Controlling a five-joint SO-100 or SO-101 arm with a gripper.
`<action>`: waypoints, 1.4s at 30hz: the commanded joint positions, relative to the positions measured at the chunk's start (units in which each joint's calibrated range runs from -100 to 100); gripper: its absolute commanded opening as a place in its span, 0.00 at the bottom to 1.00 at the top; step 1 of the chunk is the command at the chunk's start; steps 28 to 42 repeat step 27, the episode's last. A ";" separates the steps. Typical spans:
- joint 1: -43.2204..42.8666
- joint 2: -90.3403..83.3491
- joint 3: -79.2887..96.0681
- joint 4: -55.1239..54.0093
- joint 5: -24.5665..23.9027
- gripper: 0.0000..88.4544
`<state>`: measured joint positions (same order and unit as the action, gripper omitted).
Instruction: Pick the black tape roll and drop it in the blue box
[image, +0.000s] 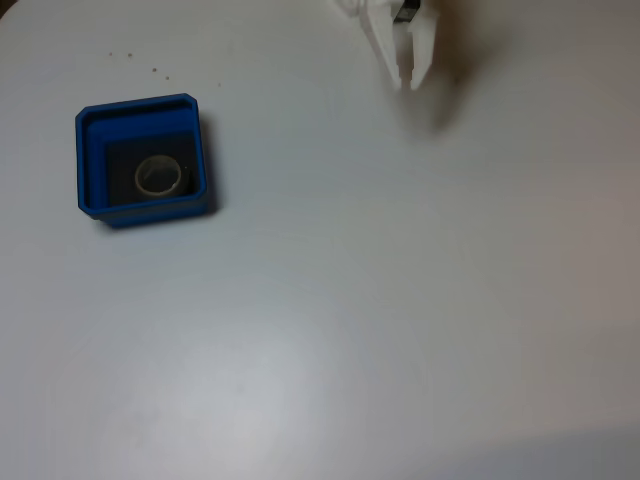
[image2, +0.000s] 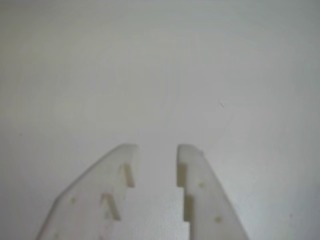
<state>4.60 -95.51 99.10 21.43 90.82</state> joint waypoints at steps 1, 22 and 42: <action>-0.45 -3.74 0.90 -1.46 0.33 0.01; -0.16 -3.48 0.90 -0.97 0.33 0.01; -0.16 -3.48 0.90 -0.88 0.33 0.01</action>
